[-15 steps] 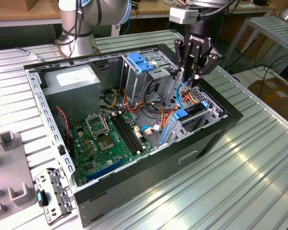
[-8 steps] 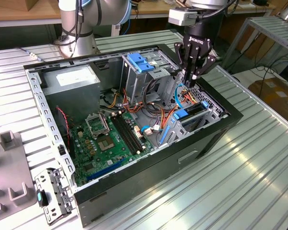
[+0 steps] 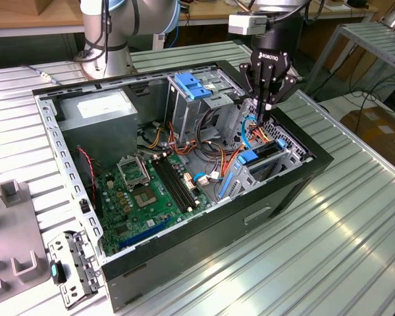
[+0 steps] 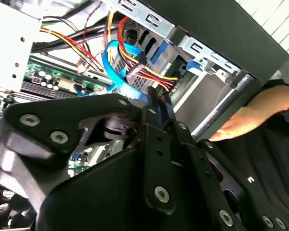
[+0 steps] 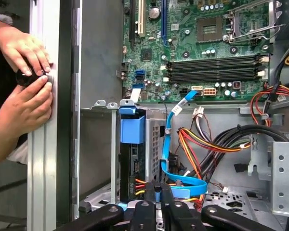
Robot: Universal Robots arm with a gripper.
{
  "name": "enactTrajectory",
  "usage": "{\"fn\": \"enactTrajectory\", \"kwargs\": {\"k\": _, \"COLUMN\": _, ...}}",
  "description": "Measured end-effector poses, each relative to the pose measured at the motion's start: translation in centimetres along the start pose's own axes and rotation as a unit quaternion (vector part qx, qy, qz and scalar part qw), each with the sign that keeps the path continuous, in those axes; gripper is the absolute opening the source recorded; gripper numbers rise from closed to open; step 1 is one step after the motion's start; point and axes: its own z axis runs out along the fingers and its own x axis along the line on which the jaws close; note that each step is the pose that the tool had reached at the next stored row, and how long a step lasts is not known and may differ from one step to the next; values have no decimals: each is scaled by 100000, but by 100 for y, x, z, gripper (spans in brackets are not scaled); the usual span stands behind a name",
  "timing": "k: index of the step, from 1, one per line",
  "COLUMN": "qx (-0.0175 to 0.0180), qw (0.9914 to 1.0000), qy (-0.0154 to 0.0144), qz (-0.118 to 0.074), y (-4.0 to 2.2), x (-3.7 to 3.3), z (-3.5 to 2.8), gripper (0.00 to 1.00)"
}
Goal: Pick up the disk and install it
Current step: 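Insert the second disk wire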
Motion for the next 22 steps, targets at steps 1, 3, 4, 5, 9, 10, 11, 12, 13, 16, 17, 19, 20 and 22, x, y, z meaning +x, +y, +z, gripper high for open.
{"fn": "enactTrajectory", "kwargs": {"k": 1, "qx": 9, "qw": 100000, "qy": 281, "qz": 10, "y": 0, "x": -7, "z": 3, "gripper": 16}}
{"fn": "enactTrajectory", "kwargs": {"k": 3, "qx": 48, "qw": 99999, "qy": 370, "qz": 31, "y": 0, "x": -9, "z": 8, "gripper": 16}}
{"fn": "enactTrajectory", "kwargs": {"k": 4, "qx": 68, "qw": 99999, "qy": 344, "qz": 37, "y": 0, "x": -9, "z": 13, "gripper": 16}}
{"fn": "enactTrajectory", "kwargs": {"k": 5, "qx": 87, "qw": 100000, "qy": 214, "qz": 38, "y": 0, "x": -4, "z": 19, "gripper": 16}}
{"fn": "enactTrajectory", "kwargs": {"k": 9, "qx": 205, "qw": 99988, "qy": -1548, "qz": -218, "y": 2, "x": 21, "z": 39, "gripper": 16}}
{"fn": "enactTrajectory", "kwargs": {"k": 10, "qx": 248, "qw": 99979, "qy": -2025, "qz": -321, "y": 3, "x": 29, "z": 44, "gripper": 16}}
{"fn": "enactTrajectory", "kwargs": {"k": 11, "qx": 291, "qw": 99968, "qy": -2487, "qz": -424, "y": 4, "x": 37, "z": 49, "gripper": 16}}
{"fn": "enactTrajectory", "kwargs": {"k": 12, "qx": 334, "qw": 99955, "qy": -2951, "qz": -526, "y": 6, "x": 44, "z": 54, "gripper": 16}}
{"fn": "enactTrajectory", "kwargs": {"k": 13, "qx": 381, "qw": 99938, "qy": -3431, "qz": -638, "y": 7, "x": 51, "z": 59, "gripper": 16}}
{"fn": "enactTrajectory", "kwargs": {"k": 16, "qx": 570, "qw": 99871, "qy": -4914, "qz": -1127, "y": 24, "x": 76, "z": 86, "gripper": 16}}
{"fn": "enactTrajectory", "kwargs": {"k": 17, "qx": 677, "qw": 99859, "qy": -5100, "qz": -1323, "y": 50, "x": 78, "z": 105, "gripper": 16}}
{"fn": "enactTrajectory", "kwargs": {"k": 19, "qx": 814, "qw": 99853, "qy": -5146, "qz": -1485, "y": 97, "x": 76, "z": 123, "gripper": 16}}
{"fn": "enactTrajectory", "kwargs": {"k": 20, "qx": 868, "qw": 99850, "qy": -5194, "qz": -1525, "y": 111, "x": 76, "z": 129, "gripper": 16}}
{"fn": "enactTrajectory", "kwargs": {"k": 22, "qx": 961, "qw": 99840, "qy": -5329, "qz": -1637, "y": 133, "x": 81, "z": 141, "gripper": 16}}
